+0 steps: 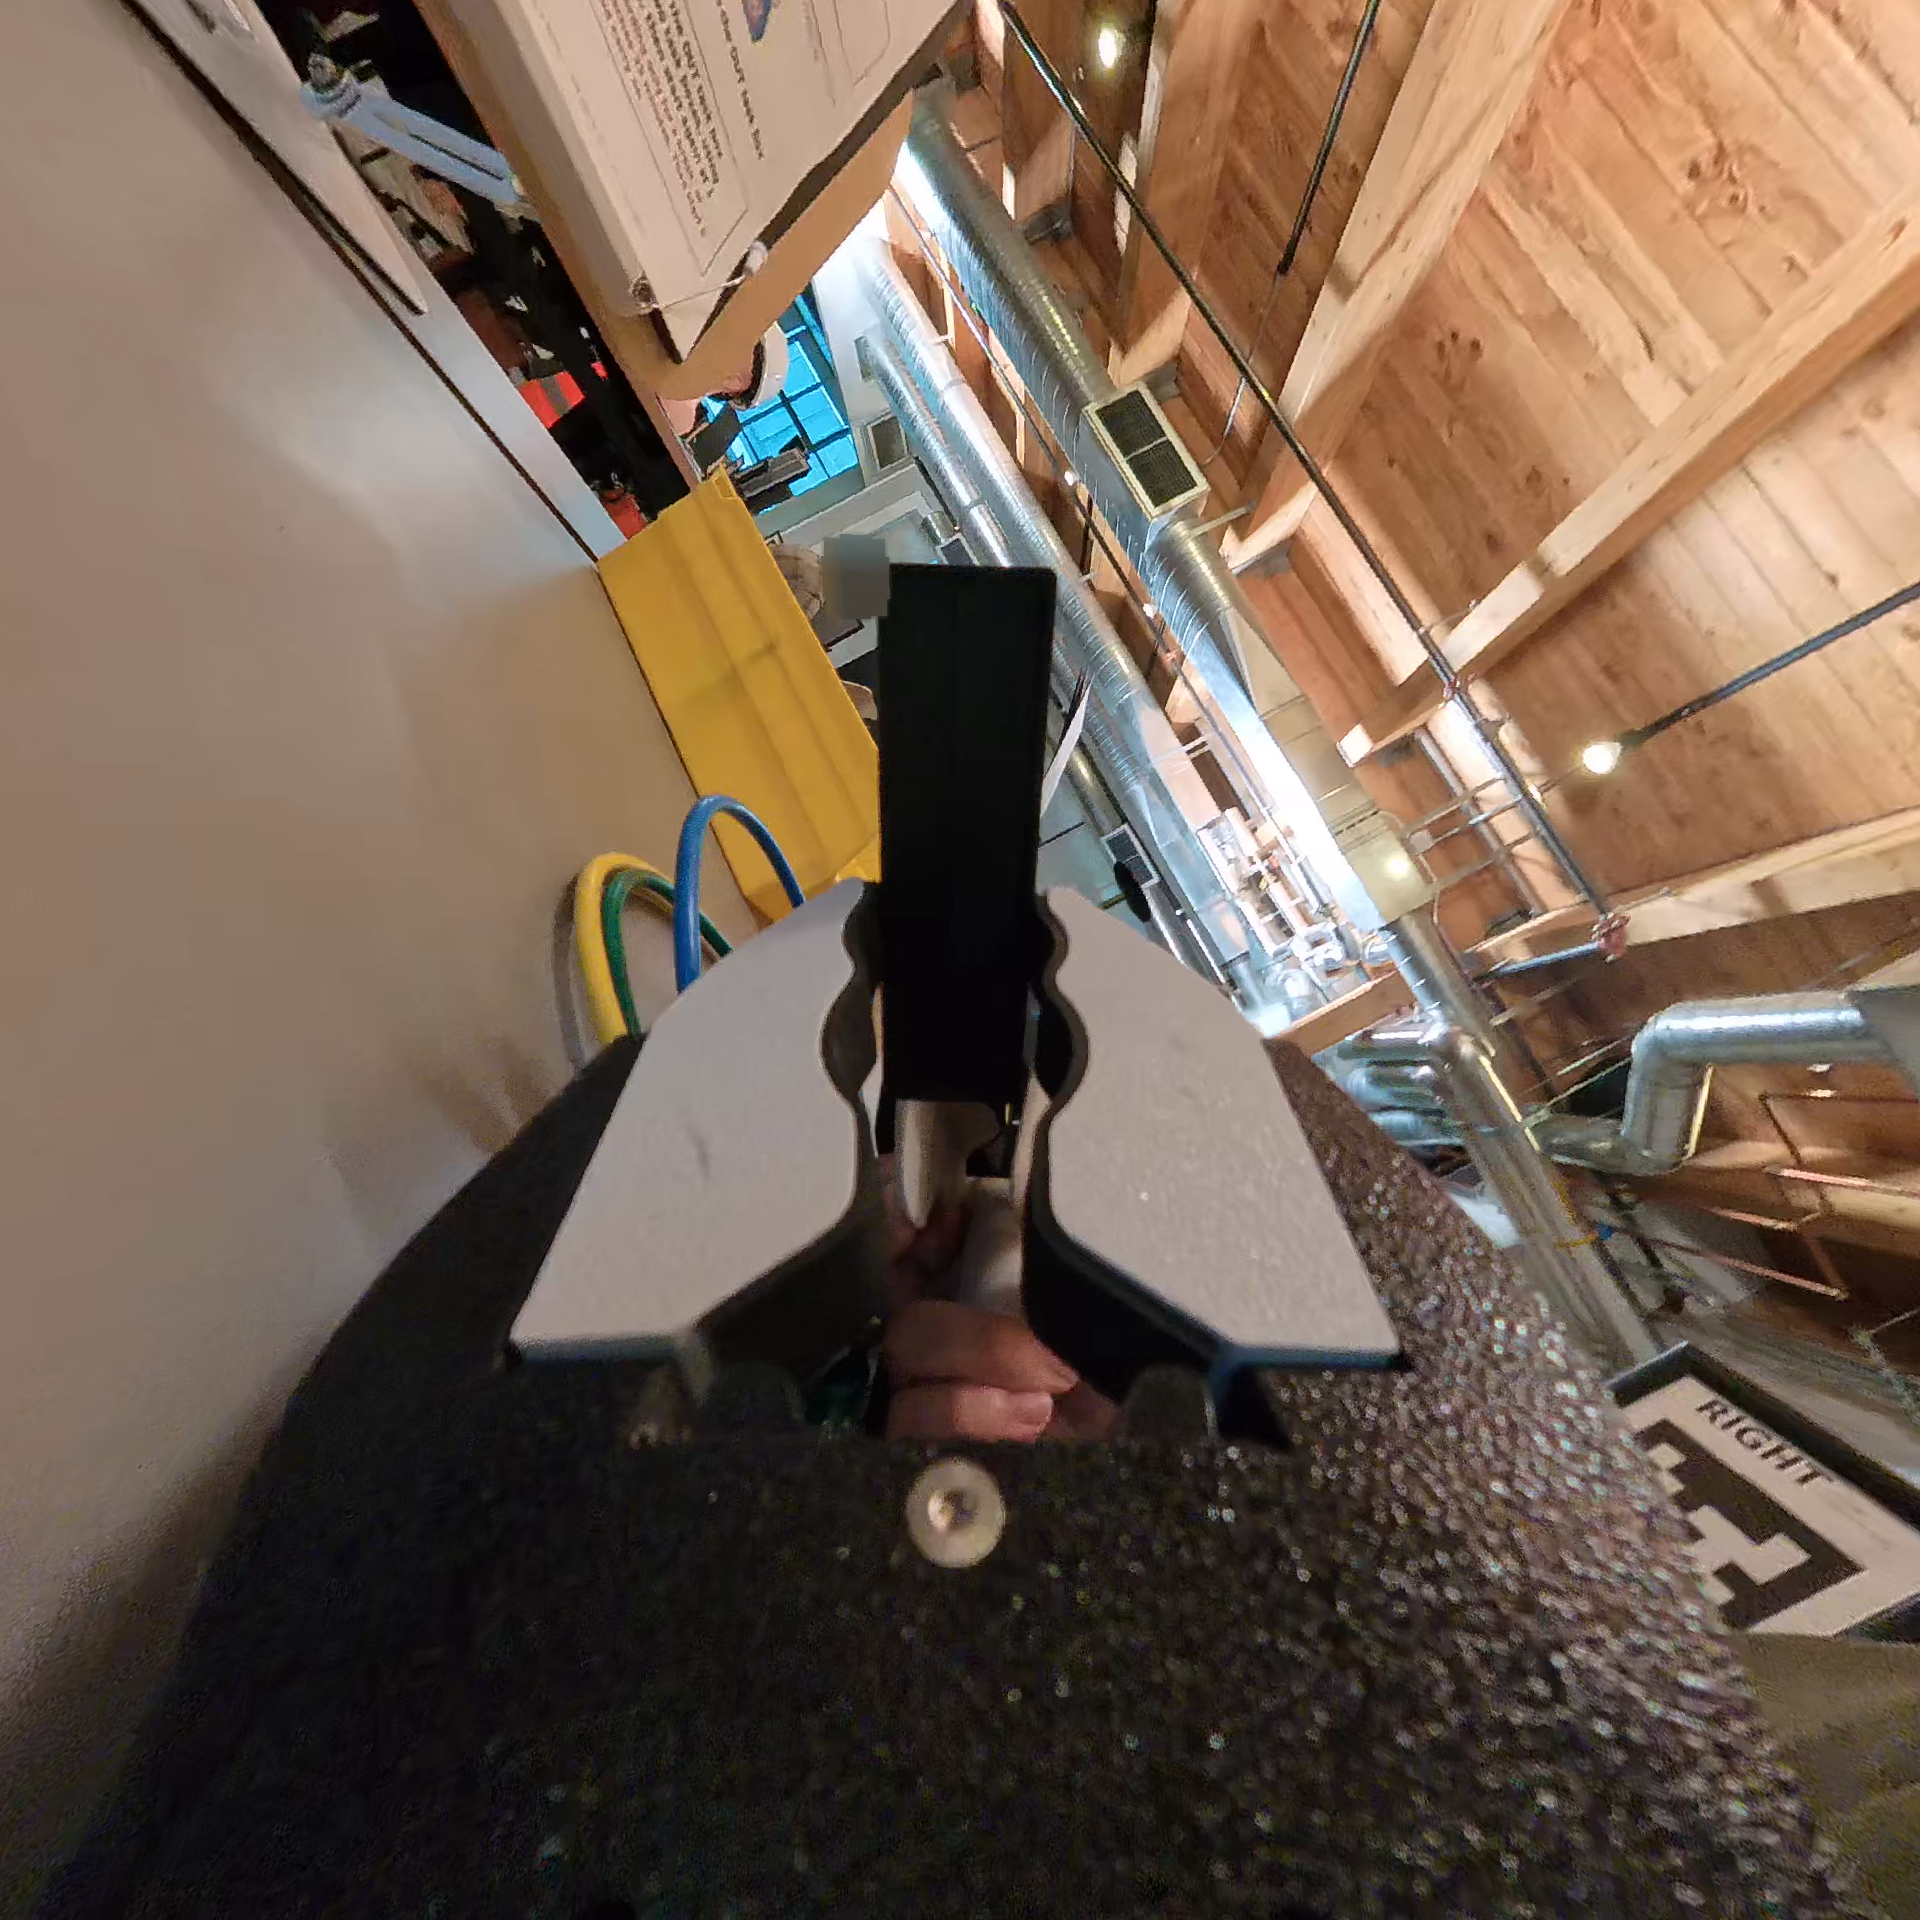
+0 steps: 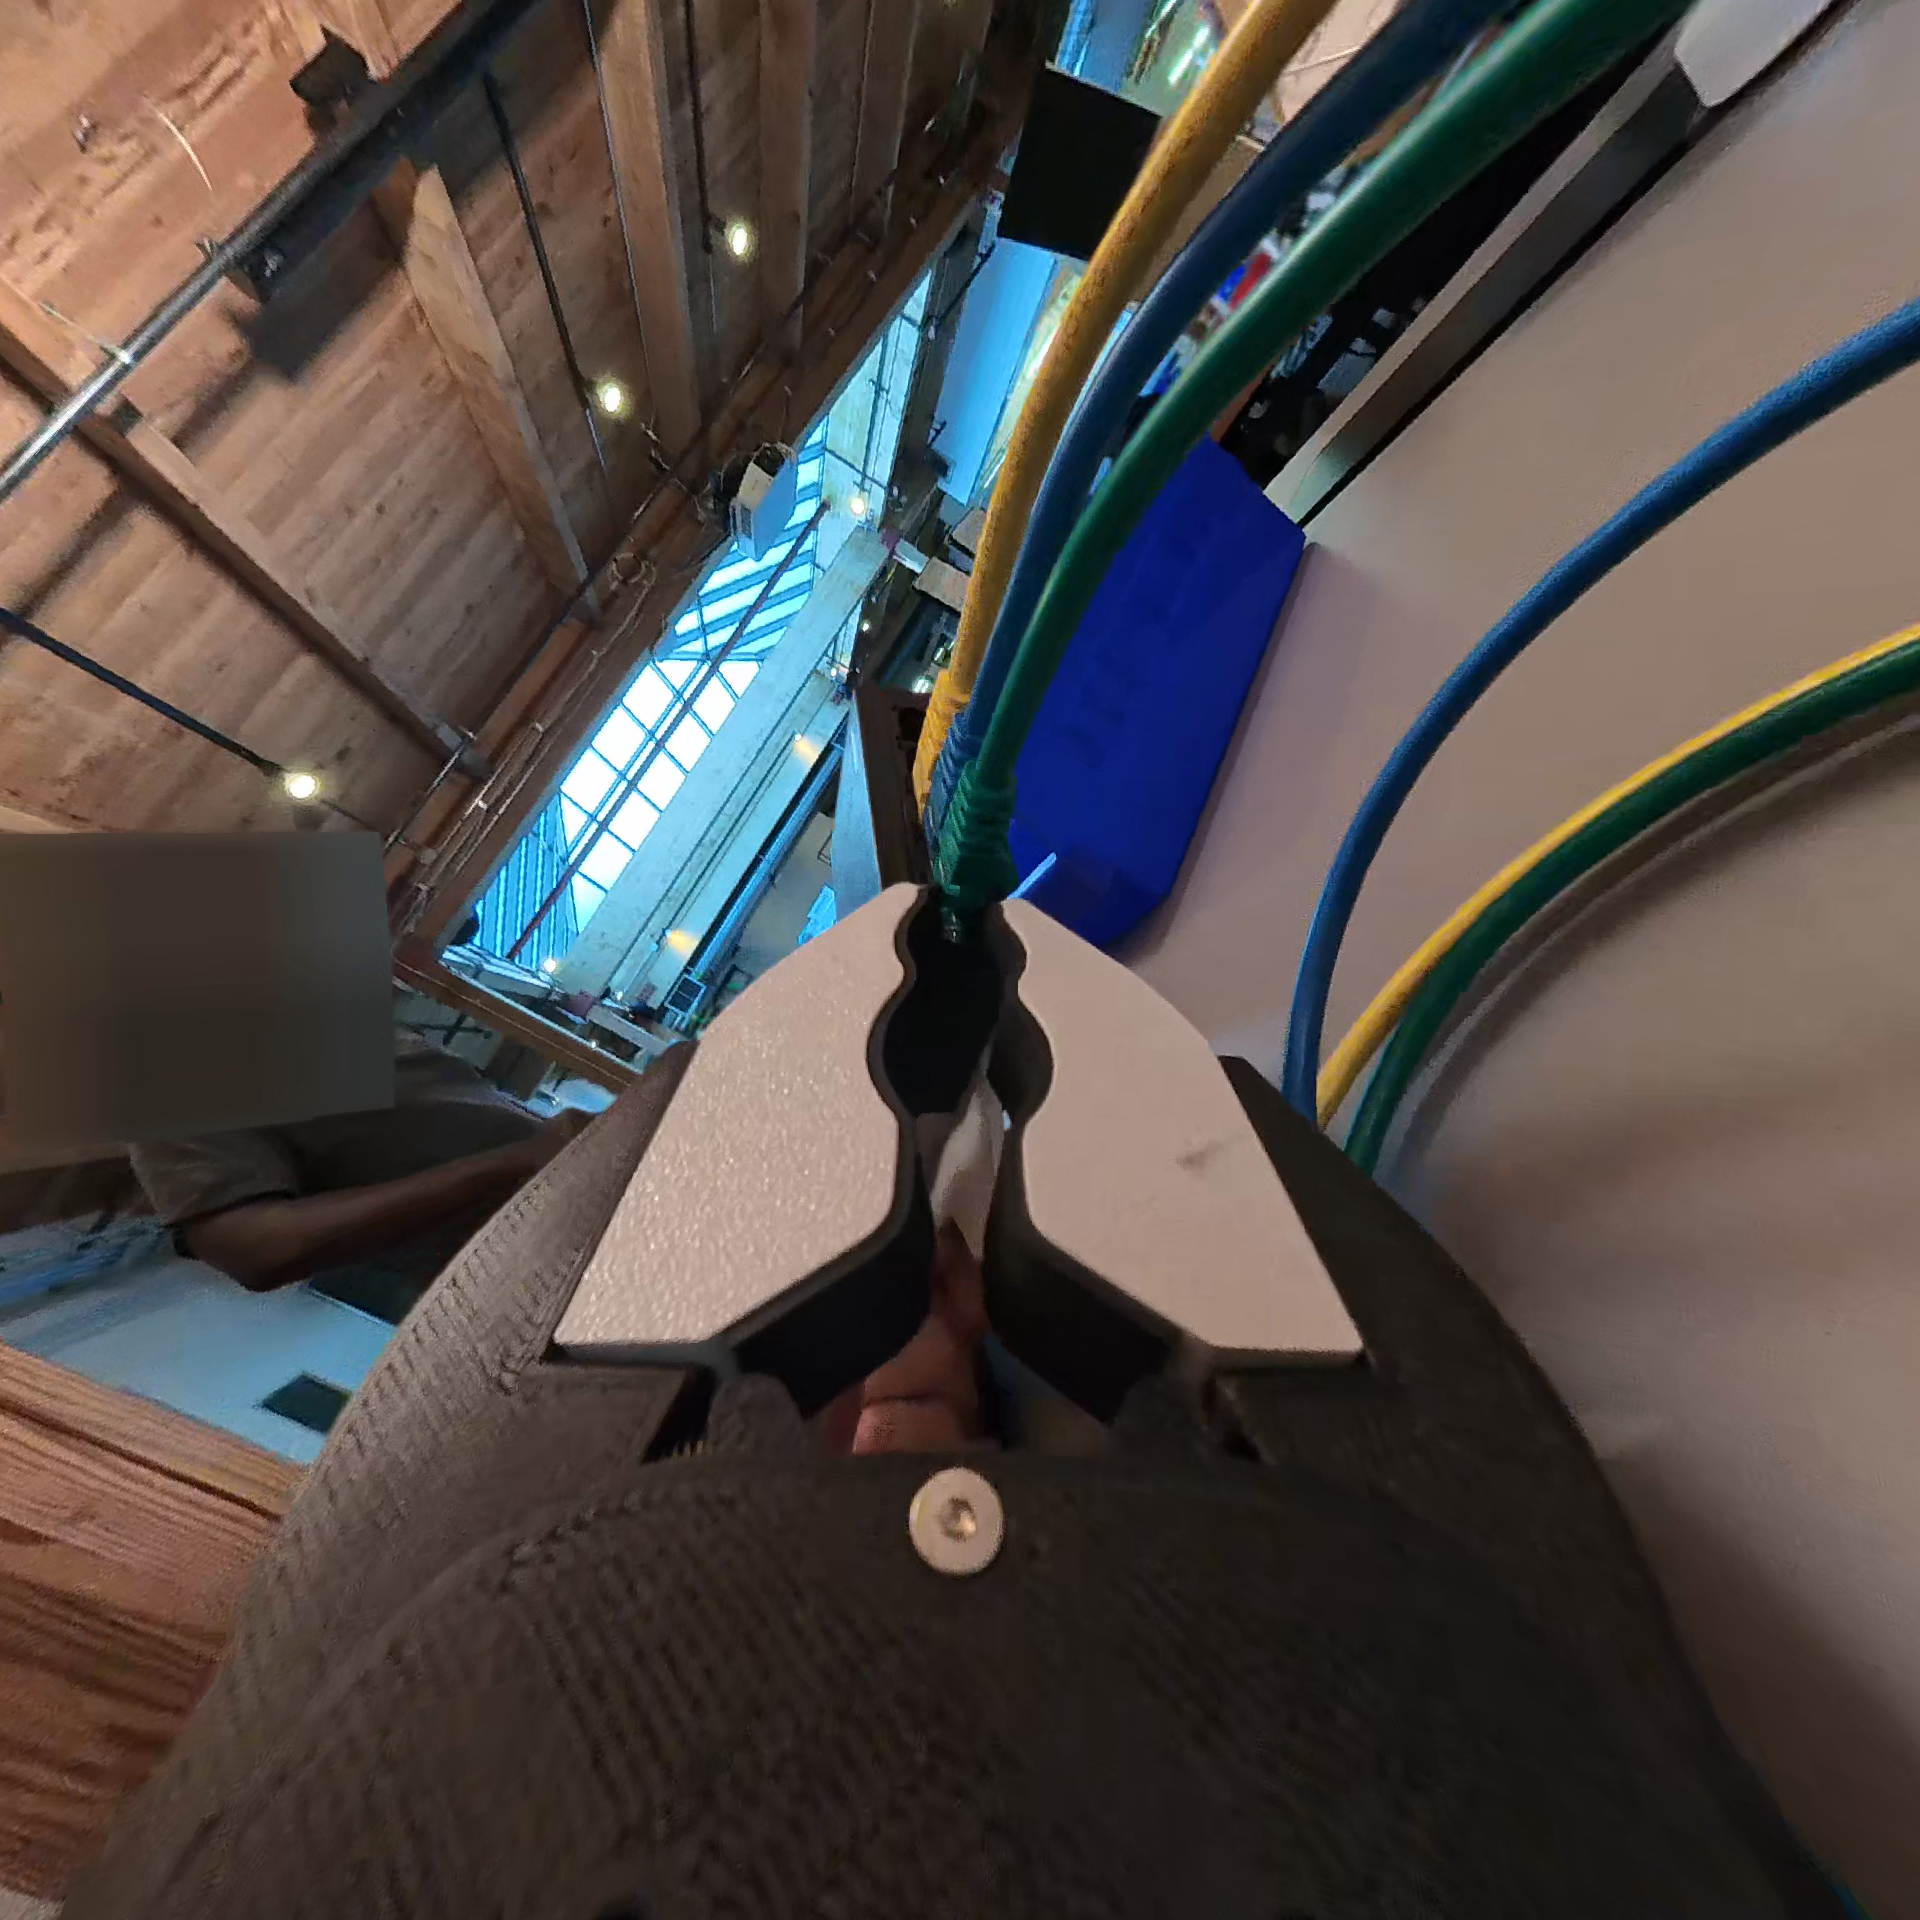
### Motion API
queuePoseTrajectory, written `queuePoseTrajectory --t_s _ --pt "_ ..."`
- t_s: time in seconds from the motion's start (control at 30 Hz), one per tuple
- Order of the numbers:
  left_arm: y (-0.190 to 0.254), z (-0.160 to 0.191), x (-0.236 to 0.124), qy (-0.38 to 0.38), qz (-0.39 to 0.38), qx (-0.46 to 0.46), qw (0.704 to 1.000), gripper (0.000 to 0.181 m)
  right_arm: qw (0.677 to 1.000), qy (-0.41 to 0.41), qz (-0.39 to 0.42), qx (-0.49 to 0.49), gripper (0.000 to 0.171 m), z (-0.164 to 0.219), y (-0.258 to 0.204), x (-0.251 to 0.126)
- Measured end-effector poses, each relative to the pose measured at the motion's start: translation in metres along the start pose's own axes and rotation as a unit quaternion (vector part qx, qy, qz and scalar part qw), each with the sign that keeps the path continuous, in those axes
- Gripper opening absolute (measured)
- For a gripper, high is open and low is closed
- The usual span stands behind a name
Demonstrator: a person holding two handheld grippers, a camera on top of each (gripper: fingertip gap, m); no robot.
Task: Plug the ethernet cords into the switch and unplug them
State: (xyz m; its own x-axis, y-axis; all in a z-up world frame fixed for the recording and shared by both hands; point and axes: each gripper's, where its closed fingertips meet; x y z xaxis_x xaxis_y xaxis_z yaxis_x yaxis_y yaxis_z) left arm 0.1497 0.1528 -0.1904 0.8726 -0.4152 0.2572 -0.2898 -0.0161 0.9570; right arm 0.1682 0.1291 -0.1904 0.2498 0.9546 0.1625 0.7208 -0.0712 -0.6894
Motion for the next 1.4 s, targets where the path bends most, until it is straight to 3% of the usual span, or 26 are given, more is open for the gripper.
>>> queuePoseTrajectory --t_s 0.27,0.37,0.5,0.67,0.9,0.97,1.4 --pt "0.007 0.002 -0.002 -0.034 0.04 -0.039 0.998 0.026 0.998 -0.031 -0.017 -0.053 0.009 -0.003 -0.008 0.001" --pt "0.013 0.002 -0.001 -0.033 0.021 0.041 0.998 0.026 0.998 -0.021 -0.039 -0.038 0.008 -0.007 -0.012 0.0" --pt "0.015 0.003 -0.001 -0.036 0.037 -0.019 0.998 0.026 0.999 -0.013 -0.041 -0.005 0.009 -0.009 -0.013 0.001" --pt "0.012 0.003 -0.001 -0.035 0.012 -0.001 0.999 0.026 0.998 -0.031 -0.044 0.01 0.008 -0.007 -0.009 0.003" --pt "0.009 0.003 -0.001 -0.037 0.013 -0.006 0.999 0.026 0.997 0.026 -0.032 0.072 0.012 -0.007 -0.004 0.004" --pt "0.007 0.005 -0.001 -0.041 0.015 -0.009 0.999 0.027 0.997 0.028 -0.023 0.07 0.018 -0.007 -0.001 0.005" --pt "0.01 0.001 -0.001 -0.014 0.017 -0.025 0.999 0.026 0.997 0.031 -0.024 0.072 0.014 -0.006 -0.006 0.003"
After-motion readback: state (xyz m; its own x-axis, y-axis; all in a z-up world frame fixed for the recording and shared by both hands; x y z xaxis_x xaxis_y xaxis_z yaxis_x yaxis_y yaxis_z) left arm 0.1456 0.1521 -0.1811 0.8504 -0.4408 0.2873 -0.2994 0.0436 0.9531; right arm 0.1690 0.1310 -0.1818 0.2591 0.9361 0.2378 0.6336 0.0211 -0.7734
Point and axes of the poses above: each gripper's, where its closed fingertips meet, x out along the fingers, z out of its underside, y = z × x across the jaws, and after that the axes turned 15 degrees about -x, right-handed
